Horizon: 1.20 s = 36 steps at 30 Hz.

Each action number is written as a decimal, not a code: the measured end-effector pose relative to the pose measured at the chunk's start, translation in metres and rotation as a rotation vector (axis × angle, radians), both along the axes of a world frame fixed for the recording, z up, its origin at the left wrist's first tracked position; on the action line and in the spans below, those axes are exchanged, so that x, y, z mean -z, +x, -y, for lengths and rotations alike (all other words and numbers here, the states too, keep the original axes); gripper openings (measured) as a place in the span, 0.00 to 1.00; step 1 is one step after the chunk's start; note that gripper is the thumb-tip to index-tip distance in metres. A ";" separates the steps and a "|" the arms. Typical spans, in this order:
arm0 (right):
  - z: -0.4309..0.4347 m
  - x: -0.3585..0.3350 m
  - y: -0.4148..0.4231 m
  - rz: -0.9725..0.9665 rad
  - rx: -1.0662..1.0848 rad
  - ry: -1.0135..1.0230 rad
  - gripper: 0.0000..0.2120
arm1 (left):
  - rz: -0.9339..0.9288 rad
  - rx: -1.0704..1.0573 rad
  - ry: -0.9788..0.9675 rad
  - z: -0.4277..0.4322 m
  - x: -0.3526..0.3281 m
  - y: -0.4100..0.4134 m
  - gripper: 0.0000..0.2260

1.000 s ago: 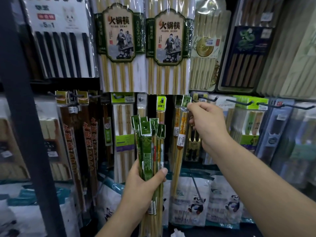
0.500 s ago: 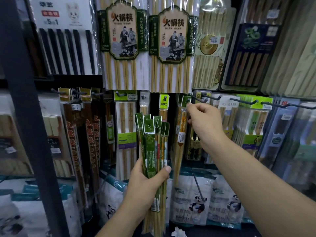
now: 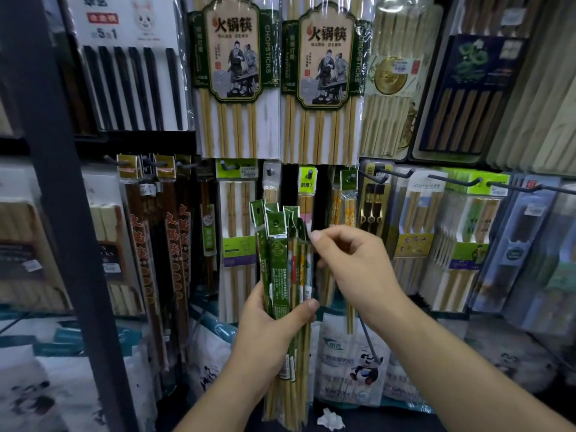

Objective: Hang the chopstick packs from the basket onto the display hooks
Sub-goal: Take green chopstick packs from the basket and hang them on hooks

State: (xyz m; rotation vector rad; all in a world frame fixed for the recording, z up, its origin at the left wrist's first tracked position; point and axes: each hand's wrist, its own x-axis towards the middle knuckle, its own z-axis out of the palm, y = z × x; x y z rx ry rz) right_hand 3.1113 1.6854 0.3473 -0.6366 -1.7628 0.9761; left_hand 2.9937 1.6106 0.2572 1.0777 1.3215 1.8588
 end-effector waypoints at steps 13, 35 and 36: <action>0.000 0.002 -0.001 -0.080 0.013 -0.123 0.10 | 0.048 0.036 0.019 0.001 0.002 -0.001 0.22; -0.035 -0.051 0.003 -0.296 0.211 -0.139 0.16 | 0.122 0.060 -0.022 0.001 0.007 -0.002 0.15; -0.036 -0.050 0.002 -0.298 0.215 -0.137 0.16 | 0.129 0.059 -0.022 0.001 0.007 -0.003 0.15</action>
